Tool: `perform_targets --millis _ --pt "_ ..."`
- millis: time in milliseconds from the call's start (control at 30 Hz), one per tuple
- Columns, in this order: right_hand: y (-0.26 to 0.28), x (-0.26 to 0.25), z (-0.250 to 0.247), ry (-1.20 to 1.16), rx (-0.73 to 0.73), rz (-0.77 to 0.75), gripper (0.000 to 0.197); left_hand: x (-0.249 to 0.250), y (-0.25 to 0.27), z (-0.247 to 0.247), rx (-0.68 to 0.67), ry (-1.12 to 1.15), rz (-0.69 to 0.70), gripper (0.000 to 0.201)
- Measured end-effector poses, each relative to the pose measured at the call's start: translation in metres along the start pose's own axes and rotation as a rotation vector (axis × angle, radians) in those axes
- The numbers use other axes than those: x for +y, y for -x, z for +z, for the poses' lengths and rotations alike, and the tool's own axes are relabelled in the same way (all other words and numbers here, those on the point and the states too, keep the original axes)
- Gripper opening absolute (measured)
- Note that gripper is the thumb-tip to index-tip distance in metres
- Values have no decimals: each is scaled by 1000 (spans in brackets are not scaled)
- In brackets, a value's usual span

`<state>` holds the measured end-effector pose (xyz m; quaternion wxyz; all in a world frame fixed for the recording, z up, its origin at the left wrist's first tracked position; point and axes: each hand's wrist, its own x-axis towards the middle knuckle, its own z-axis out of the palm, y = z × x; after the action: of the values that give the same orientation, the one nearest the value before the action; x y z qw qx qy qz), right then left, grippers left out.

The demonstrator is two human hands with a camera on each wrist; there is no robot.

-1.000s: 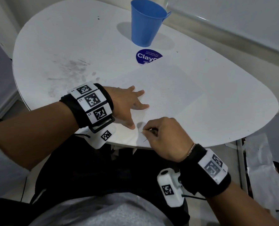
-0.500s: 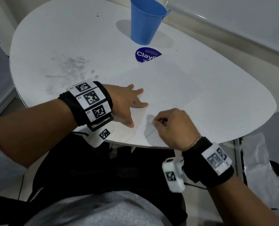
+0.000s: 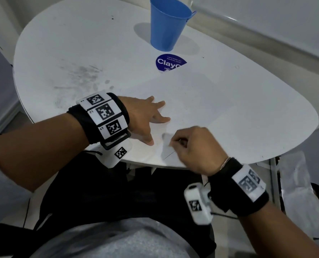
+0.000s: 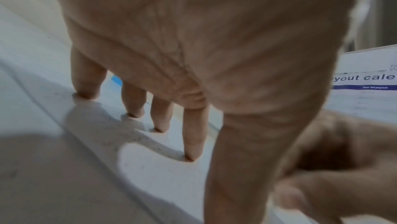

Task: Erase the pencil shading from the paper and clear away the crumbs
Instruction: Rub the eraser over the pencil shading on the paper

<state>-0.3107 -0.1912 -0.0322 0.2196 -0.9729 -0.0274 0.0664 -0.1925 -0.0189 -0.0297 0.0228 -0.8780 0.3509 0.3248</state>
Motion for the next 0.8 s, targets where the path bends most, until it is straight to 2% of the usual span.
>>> perform_targets --millis 67,133,233,300,433,600,733,800 --pt "-10 18 -11 9 83 91 13 1 1 0 -2 5 -1 89" --pt "-11 22 -13 -25 90 113 14 1 1 -1 -3 2 2 89" --pt "3 -2 4 -80 -47 -12 11 0 -1 0 -10 -3 6 90" --pt "5 -6 7 -101 -105 -41 10 0 -1 0 -7 -7 1 91" --pt "-8 17 -5 -88 24 53 8 3 1 -1 -10 -21 -13 89" --pt "9 -13 11 -89 -93 -92 9 3 0 -1 -10 -1 -5 91" --pt "-11 16 -5 -35 104 59 11 3 3 -3 -20 -13 -9 89" --pt "-10 18 -4 -51 103 75 12 4 4 -5 -34 -20 -8 90"
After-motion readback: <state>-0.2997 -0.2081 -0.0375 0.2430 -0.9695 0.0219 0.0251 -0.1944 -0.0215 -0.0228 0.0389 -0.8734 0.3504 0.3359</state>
